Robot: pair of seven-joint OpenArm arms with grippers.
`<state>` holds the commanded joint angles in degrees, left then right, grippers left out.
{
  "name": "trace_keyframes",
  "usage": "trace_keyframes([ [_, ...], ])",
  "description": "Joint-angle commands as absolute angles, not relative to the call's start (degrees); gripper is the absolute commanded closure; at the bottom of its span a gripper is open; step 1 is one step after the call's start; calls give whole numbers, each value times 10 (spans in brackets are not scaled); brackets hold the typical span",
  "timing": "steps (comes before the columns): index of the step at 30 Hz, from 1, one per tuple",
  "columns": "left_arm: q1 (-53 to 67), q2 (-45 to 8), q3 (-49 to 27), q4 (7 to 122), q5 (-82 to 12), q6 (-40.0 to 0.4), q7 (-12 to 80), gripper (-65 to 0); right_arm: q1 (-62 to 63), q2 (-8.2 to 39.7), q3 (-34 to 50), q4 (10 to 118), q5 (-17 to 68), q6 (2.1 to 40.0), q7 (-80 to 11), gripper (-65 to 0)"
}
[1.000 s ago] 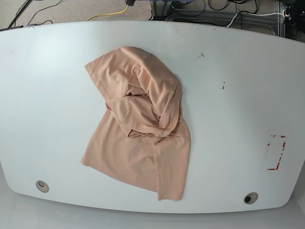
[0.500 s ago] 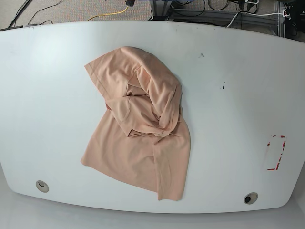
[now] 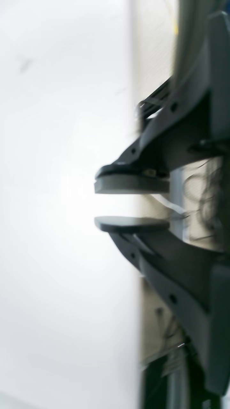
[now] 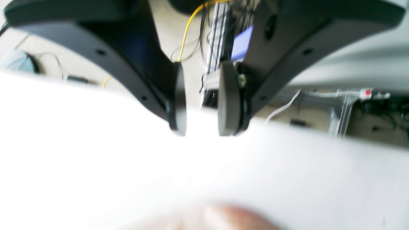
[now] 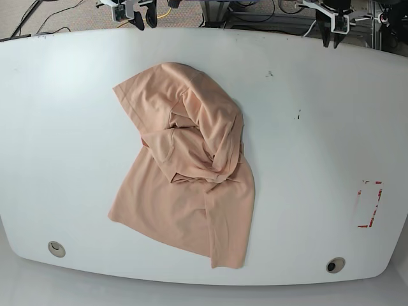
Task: Layout the t-shirt on the table in an organized manner, then fold the t-shirt properly
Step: 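Lower the right gripper onto the peach t-shirt edge and grasp it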
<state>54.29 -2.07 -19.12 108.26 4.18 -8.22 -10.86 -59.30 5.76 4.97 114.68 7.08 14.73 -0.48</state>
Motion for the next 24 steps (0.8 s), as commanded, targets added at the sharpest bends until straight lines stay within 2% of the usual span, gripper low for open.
trace_keyframes([
  [10, 489, -29, -188, 1086, 44, -83, -95, -113, -518, 57, 52, 1149, 72, 144, -8, -166],
  [14, 472, -51, -185, 1086, 44, -83, -92, -113, -480, 57, 54, 1152, 72, 144, -55, -166],
  [20, 430, -51, -181, 1086, 43, -83, -73, -114, -415, 58, 56, 1152, 72, 147, -135, -170],
  [21, 422, -51, -181, 1086, 42, -83, -61, -114, -407, 58, 56, 1152, 72, 147, -144, -181],
  [24, 396, -50, -181, 1086, 41, -83, -29, -115, -378, 58, 56, 1153, 72, 148, -163, -281],
])
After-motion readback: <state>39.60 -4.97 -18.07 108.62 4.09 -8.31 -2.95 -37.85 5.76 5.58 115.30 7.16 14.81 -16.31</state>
